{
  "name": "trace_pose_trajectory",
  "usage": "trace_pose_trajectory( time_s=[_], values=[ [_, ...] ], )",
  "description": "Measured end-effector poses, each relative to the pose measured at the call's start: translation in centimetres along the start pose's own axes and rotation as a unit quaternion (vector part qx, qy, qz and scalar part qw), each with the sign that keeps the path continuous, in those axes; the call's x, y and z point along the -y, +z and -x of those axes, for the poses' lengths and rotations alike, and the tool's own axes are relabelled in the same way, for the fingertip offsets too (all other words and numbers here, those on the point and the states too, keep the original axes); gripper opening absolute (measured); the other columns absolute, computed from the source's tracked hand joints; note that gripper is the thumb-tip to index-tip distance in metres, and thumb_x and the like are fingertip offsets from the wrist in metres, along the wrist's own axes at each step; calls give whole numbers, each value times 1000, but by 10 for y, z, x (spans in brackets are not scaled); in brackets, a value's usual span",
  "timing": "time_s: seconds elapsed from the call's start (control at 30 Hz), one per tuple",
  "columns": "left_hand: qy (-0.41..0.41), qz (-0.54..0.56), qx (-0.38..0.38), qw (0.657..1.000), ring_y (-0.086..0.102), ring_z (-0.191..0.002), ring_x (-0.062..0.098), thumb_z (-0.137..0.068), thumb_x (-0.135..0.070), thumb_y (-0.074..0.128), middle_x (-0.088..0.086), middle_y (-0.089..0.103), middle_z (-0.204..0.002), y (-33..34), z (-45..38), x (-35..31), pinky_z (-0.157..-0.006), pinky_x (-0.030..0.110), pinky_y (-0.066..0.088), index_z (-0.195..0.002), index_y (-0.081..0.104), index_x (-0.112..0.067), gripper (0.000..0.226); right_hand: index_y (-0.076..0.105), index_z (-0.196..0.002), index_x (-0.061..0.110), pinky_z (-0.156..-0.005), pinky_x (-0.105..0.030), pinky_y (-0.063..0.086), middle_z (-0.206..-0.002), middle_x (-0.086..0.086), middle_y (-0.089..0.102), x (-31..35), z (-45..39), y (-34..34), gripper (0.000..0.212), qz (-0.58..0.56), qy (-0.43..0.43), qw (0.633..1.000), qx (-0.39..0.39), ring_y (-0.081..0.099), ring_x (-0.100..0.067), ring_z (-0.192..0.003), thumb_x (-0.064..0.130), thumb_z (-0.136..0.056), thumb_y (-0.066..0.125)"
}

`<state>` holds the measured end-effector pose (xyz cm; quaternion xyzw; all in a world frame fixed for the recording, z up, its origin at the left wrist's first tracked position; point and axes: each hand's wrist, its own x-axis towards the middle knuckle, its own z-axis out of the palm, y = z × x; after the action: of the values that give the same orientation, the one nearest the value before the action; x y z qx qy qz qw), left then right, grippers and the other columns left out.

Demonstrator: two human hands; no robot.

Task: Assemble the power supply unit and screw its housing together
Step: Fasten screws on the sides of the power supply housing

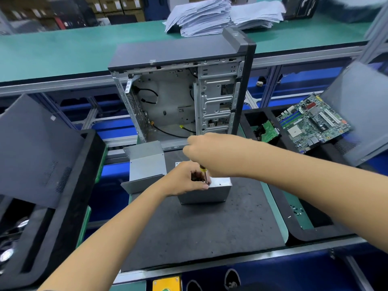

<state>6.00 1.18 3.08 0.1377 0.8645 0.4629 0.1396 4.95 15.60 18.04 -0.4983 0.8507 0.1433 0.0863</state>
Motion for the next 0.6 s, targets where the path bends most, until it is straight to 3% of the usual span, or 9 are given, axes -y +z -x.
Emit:
trace_pose_trajectory(
  time_s=[0.1,0.17,0.27,0.37,0.47,0.53,0.6],
  values=[
    [2,2,-2,1000,61,-81,-3,-78,-16,76,-11,69,-86,1,-1,1,-69,9,45,-88,70,-16,11,53,-93,15,-53,-31,33,-75,-1,43,6,-2,4,4,36,25,998,-44,44,-23,-67,13,-89,53],
    [3,-8,-5,1000,61,-84,0,-78,-16,77,-8,70,-90,0,-2,3,-71,13,47,-90,71,-14,14,48,-83,19,-52,-31,31,-71,-1,44,9,-3,5,12,71,48,993,-77,43,-24,-65,18,-95,45],
    [7,8,-1,1000,61,-79,-5,-78,-12,76,-13,70,-85,0,-3,4,-70,9,46,-93,70,-7,17,40,-78,19,-53,-31,31,-76,-2,38,2,-7,2,22,77,59,993,-68,42,-23,-62,22,-100,41],
    [14,16,5,1000,59,-75,-7,-78,-10,74,-19,67,-83,0,-3,2,-70,7,43,-88,71,-9,11,32,-92,14,-47,-31,25,-94,-5,31,-9,-6,0,17,-17,26,999,13,39,-19,-55,12,-90,49],
    [16,14,24,1000,61,-77,3,-78,-13,73,-8,68,-82,-3,-5,1,-71,14,46,-81,70,-19,8,46,-96,12,-46,-28,24,-99,-4,37,-12,-7,0,19,-29,-11,999,15,38,-13,-56,5,-81,55],
    [13,7,23,1000,62,-81,9,-77,-15,74,-2,67,-87,-4,-6,1,-75,21,50,-80,69,-25,12,50,-84,13,-49,-28,34,-91,-3,40,-11,-9,0,9,-14,4,1000,-17,36,-12,-57,7,-81,56],
    [11,3,20,1000,62,-82,8,-77,-16,75,1,67,-88,-4,-5,2,-75,21,50,-81,70,-25,11,38,-66,16,-52,-32,40,-77,-3,39,-10,-10,1,24,-3,20,999,-35,36,-14,-55,12,-82,55]
  ],
)
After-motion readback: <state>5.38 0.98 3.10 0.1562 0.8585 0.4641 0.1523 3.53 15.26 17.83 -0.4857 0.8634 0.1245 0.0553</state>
